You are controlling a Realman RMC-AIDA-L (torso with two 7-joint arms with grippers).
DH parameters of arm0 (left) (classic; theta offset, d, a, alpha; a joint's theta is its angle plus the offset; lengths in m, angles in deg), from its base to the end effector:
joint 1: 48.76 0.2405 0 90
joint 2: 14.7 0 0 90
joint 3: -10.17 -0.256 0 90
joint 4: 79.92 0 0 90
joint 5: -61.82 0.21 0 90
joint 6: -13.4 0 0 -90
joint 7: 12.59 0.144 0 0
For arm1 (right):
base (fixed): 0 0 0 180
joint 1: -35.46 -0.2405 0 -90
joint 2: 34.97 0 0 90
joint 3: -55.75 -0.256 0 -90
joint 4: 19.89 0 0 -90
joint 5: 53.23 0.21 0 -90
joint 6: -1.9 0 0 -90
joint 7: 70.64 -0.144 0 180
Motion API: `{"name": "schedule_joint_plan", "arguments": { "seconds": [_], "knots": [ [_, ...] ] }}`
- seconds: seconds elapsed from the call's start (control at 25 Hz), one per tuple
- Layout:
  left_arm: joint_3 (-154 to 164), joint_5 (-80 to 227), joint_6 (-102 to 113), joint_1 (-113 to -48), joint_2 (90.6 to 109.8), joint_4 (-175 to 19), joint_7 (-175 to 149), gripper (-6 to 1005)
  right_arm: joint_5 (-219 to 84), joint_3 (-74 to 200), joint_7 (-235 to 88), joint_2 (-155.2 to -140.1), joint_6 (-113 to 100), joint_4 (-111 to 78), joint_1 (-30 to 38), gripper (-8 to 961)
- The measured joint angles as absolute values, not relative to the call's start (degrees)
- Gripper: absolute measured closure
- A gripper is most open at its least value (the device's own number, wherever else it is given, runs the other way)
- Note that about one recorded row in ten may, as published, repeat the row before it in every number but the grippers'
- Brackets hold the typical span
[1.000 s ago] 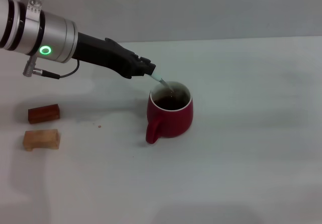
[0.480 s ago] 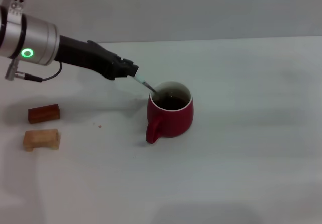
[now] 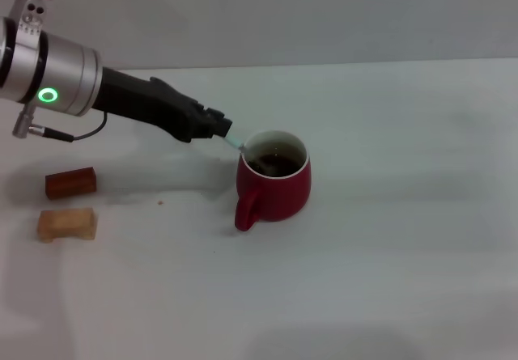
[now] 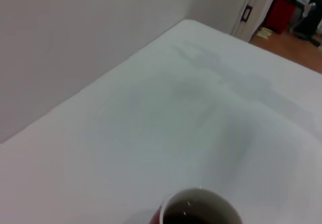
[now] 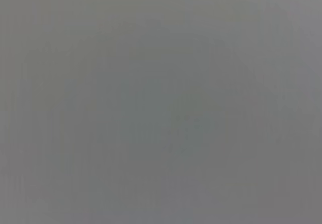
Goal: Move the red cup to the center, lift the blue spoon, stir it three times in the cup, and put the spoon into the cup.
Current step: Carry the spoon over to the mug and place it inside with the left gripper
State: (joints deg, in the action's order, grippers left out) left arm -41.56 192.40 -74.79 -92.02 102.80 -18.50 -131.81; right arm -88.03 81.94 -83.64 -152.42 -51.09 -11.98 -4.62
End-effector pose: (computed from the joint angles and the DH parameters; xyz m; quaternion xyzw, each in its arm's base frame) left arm -0.1622 0.4004 0.0397 -0.9550 -0.2558 -0.0630 0.1363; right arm 0.3207 0.4244 0.0743 -0.5838 0.2711 0.2989 0.7045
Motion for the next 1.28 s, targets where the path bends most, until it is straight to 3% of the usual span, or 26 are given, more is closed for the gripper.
{"name": "schedule_joint_plan", "arguments": {
  "seconds": [1.28],
  "knots": [
    [-42.33, 189.98, -72.66, -92.15, 103.24, -19.42, -131.61, 807, -87.94, 81.95, -83.65, -152.46, -50.3, -11.98, -4.93, 463]
  ]
}}
